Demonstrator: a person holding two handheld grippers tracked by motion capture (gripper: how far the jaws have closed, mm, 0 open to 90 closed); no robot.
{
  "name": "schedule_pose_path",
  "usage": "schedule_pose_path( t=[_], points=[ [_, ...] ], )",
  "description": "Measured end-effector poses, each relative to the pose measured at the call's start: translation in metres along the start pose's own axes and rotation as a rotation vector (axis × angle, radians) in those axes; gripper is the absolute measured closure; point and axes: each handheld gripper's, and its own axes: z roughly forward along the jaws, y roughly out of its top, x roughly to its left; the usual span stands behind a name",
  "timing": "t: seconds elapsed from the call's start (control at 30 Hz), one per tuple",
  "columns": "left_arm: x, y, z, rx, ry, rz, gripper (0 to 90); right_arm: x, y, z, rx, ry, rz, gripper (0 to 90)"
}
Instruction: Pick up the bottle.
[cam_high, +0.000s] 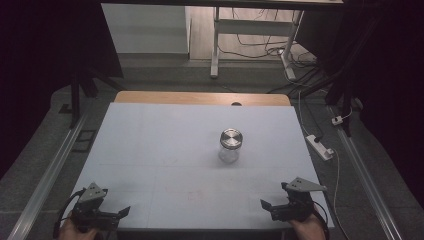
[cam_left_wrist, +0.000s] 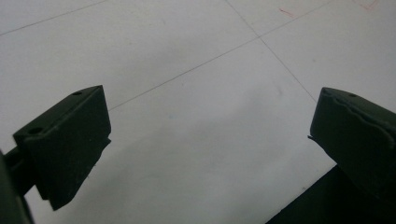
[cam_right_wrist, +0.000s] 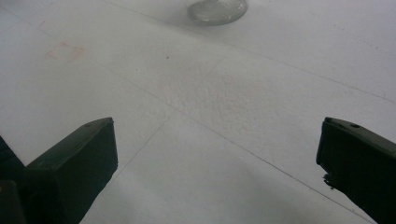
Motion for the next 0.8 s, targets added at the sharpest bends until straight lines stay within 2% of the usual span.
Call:
schedule_pose_path(
  t=[0.2, 0.53, 0.8],
  points=[
    [0.0, 0.001, 0.001, 0.002, -0.008, 0.01, 0.0, -0.001, 0.001, 0.0, 0.0, 0.016, 0.004, 0.0],
    [-0.001, 0.001, 0.001, 0.002, -0.013, 0.018, 0.0, 0.002, 0.006, -0.001, -0.014, 0.019, -0.019, 0.0],
    [-0.001, 0.001, 0.001, -0.006, -0.017, 0.023, 0.0, 0.004, 0.012, -0.002, -0.061, 0.034, -0.026, 0.0]
  ],
)
